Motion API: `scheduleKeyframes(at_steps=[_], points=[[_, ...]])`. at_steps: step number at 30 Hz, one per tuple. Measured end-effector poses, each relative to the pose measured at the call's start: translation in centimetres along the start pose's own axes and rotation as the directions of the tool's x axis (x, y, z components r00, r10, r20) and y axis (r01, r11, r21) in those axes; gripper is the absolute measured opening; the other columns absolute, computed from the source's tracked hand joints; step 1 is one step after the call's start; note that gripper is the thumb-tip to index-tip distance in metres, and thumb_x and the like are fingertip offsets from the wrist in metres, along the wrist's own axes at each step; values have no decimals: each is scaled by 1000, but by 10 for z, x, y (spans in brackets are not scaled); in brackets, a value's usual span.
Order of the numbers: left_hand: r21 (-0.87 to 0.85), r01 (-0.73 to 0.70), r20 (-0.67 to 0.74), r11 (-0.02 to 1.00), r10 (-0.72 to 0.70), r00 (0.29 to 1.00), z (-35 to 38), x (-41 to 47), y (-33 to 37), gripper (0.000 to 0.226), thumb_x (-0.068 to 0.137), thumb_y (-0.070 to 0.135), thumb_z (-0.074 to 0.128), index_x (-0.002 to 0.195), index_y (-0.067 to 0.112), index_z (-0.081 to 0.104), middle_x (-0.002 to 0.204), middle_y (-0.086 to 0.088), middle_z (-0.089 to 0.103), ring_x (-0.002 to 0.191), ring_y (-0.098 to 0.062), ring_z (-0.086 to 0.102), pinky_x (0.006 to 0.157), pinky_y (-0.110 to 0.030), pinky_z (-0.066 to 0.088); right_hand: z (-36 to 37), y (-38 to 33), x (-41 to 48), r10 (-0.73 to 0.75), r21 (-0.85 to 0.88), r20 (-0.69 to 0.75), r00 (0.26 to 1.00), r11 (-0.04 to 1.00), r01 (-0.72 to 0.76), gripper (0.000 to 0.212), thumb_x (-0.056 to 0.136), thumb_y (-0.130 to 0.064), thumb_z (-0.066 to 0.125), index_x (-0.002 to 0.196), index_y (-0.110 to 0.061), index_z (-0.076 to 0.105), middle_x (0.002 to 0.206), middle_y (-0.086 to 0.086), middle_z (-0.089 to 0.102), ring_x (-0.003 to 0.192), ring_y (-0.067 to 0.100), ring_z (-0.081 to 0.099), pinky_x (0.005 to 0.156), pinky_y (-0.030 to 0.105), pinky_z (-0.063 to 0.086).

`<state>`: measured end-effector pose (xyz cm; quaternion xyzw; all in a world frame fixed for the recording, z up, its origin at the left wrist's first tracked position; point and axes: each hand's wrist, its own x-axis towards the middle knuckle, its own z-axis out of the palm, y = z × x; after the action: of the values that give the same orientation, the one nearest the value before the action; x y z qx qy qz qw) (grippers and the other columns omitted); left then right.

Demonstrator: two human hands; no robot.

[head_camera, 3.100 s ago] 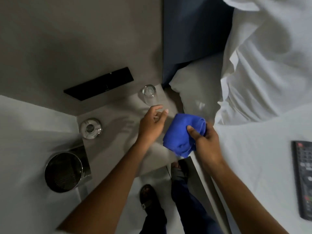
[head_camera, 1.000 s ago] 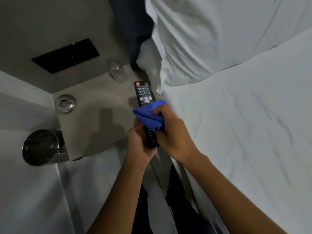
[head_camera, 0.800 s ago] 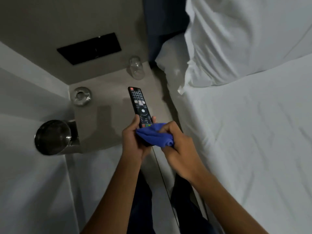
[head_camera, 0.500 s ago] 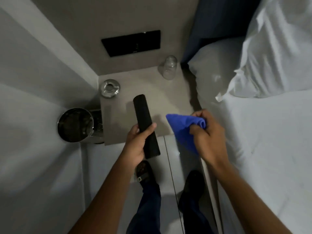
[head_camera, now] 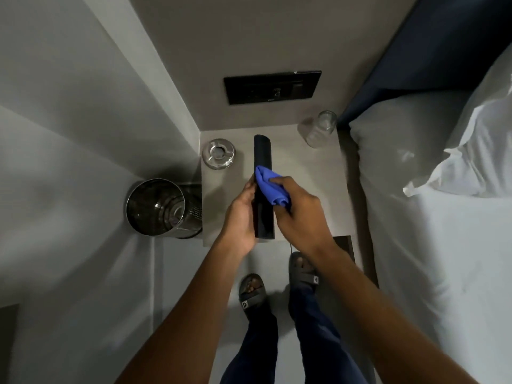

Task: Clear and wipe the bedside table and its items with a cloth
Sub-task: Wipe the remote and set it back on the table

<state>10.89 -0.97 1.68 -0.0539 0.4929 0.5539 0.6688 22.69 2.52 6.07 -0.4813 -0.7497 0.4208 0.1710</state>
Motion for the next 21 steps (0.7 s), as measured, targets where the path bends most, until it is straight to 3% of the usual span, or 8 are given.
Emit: scheduleKeyframes(at_steps=[3, 7, 9, 11, 13, 16, 19, 21], points=[[-28, -73, -8, 997, 73, 997, -1, 22, 6, 40, 101, 26, 45, 141, 20, 50, 114, -9, 64, 109, -24, 59, 100, -39, 46, 6, 15, -3, 58, 104, 17, 998, 993, -59, 41, 85, -1, 53, 121, -19, 54, 84, -1, 61, 60, 14, 53, 57, 30, 46], [151, -64, -142, 986, 86, 986, 1, 56, 2, 48, 96, 23, 59, 142, 19, 47, 105, 3, 64, 102, -15, 59, 82, -34, 47, 2, 47, 6, 128, 175, 62, 990, 975, -137, 29, 83, -2, 53, 105, -19, 59, 78, 3, 63, 61, 19, 56, 60, 35, 49], [229, -21, -244, 973, 78, 967, 2, 72, -5, 35, 88, 19, 70, 121, 10, 63, 91, 3, 66, 89, -16, 60, 71, -30, 47, -1, 65, 13, 176, 153, 90, 980, 970, -188, 19, 82, -6, 52, 93, -18, 61, 78, 4, 65, 67, 21, 58, 62, 36, 49], [331, -5, -341, 944, 125, 932, 2, 87, -20, 17, 81, 13, 77, 97, 13, 72, 80, 0, 69, 81, -20, 64, 68, -29, 51, -5, 88, 22, 269, 109, 93, 959, 954, -279, 14, 83, -9, 49, 86, -17, 60, 82, 5, 64, 72, 19, 58, 63, 32, 47], [539, 41, -412, 841, 221, 884, -2, 99, -37, 29, 75, 13, 82, 102, 10, 73, 87, -5, 73, 79, -22, 68, 69, -29, 54, -9, 110, 33, 386, 92, 58, 921, 916, -390, 13, 87, -8, 47, 84, -16, 57, 90, 7, 57, 74, 15, 54, 63, 24, 41], [831, 101, -381, 547, 426, 821, -9, 114, -56, 34, 72, 17, 82, 104, 8, 74, 97, -13, 76, 84, -25, 71, 70, -31, 54, -16, 132, 51, 537, 195, 50, 842, 821, -536, 12, 89, -6, 45, 85, -14, 54, 81, 4, 55, 69, 15, 51, 62, 25, 38], [921, 229, -365, 316, 493, 790, -6, 137, -66, 40, 76, 27, 78, 110, 9, 70, 110, -16, 70, 104, -29, 64, 81, -35, 52, -24, 148, 67, 590, 249, 56, 806, 773, -583, 9, 84, -5, 52, 87, -14, 54, 72, -1, 55, 67, 14, 50, 58, 24, 39], [909, 310, -412, 280, 486, 770, -2, 151, -72, 46, 78, 31, 77, 115, 7, 65, 119, -18, 62, 110, -32, 59, 86, -37, 50, -28, 156, 73, 595, 263, 59, 802, 765, -588, 10, 80, -5, 57, 87, -13, 55, 74, -1, 57, 68, 13, 51, 59, 25, 42]])
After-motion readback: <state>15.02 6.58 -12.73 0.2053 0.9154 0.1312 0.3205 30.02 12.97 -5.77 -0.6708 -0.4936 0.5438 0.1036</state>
